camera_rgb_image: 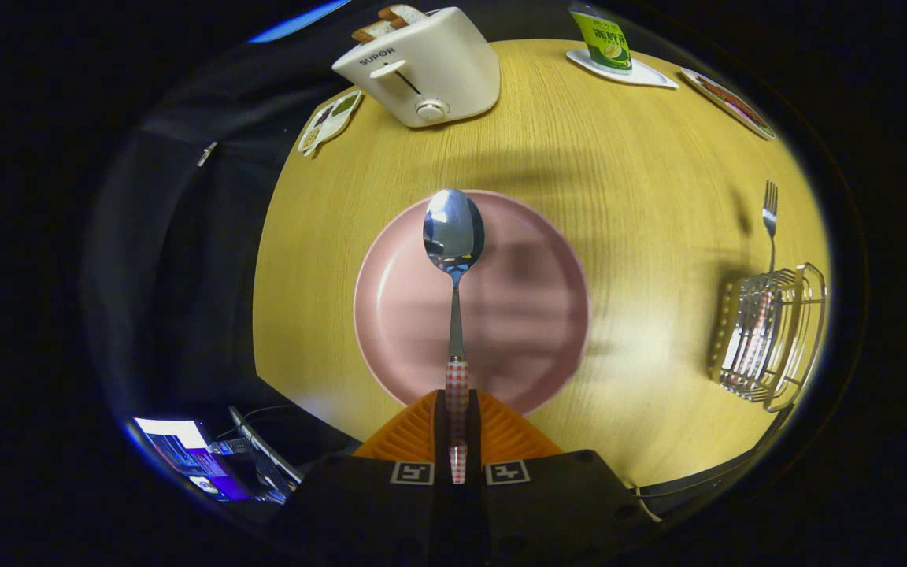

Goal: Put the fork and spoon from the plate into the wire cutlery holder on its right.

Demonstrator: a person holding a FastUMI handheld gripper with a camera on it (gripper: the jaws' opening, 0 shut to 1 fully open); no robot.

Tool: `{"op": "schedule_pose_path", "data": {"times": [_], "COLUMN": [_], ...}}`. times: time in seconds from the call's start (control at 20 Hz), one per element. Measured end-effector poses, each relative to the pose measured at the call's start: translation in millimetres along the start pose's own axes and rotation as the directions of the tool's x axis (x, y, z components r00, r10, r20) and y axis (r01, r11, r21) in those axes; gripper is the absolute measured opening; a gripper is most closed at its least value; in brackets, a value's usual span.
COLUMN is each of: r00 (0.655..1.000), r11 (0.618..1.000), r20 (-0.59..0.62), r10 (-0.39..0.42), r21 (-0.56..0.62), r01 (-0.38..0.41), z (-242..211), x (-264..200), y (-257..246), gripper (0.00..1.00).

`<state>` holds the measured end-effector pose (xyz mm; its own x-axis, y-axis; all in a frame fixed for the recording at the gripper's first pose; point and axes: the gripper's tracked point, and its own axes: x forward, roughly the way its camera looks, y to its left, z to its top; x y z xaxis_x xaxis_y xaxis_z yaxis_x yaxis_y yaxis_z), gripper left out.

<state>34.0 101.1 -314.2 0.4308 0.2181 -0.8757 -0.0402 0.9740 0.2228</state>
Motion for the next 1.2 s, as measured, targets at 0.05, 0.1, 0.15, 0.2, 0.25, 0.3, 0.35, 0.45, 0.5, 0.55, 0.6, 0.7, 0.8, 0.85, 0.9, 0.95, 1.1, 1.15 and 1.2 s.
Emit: {"op": "schedule_pose_path", "data": {"times": [0.05,0.1,0.15,0.2,0.25,0.3,0.35,0.45,0.5,0.55,0.6,0.7,0.8,0.85,0.9,0.95,1.1,1.15,1.2], "r00": [1.0,1.0,1.0,0.999,0.998,0.997,0.995,0.989,0.985,0.979,0.973,0.962,0.943,0.931,0.917,0.904,0.865,0.854,0.838], "r11": [1.0,0.999,0.998,0.995,0.992,0.989,0.987,0.978,0.971,0.965,0.958,0.951,0.944,0.936,0.926,0.92,0.916,0.914,0.911], "r20": [0.003,0.006,0.007,0.008,0.014,0.014,0.009,-0.004,-0.015,-0.03,-0.05,-0.103,-0.174,-0.2,-0.226,-0.254,-0.346,-0.371,-0.4], "r10": [-0.003,-0.011,-0.029,-0.053,-0.068,-0.081,-0.099,-0.145,-0.174,-0.201,-0.225,-0.253,-0.283,-0.306,-0.329,-0.343,-0.363,-0.365,-0.372], "r21": [-0.014,-0.034,-0.063,-0.088,-0.107,-0.12,-0.129,-0.153,-0.167,-0.181,-0.194,-0.206,-0.224,-0.243,-0.266,-0.283,-0.305,-0.319,-0.329], "r01": [0.003,0.012,0.03,0.054,0.07,0.082,0.099,0.143,0.169,0.192,0.211,0.229,0.242,0.256,0.266,0.27,0.262,0.252,0.248], "z": [-2,-1,-3,-4,-3,-4,-5,-6,-8,-10,-13,-20,-31,-31,-33,-35,-39,-37,-36], "x": [-16,-30,-45,-61,-74,-87,-100,-124,-134,-143,-151,-162,-170,-174,-176,-177,-177,-176,-174], "y": [-7,-12,-22,-35,-45,-57,-68,-93,-107,-120,-131,-150,-167,-177,-185,-191,-200,-202,-205], "gripper": [0.09,0.09,0.09,0.09,0.09,0.09,0.09,0.09,0.09,0.09,0.09,0.09,0.09,0.09,0.09,0.09,0.09,0.09,0.09]}}
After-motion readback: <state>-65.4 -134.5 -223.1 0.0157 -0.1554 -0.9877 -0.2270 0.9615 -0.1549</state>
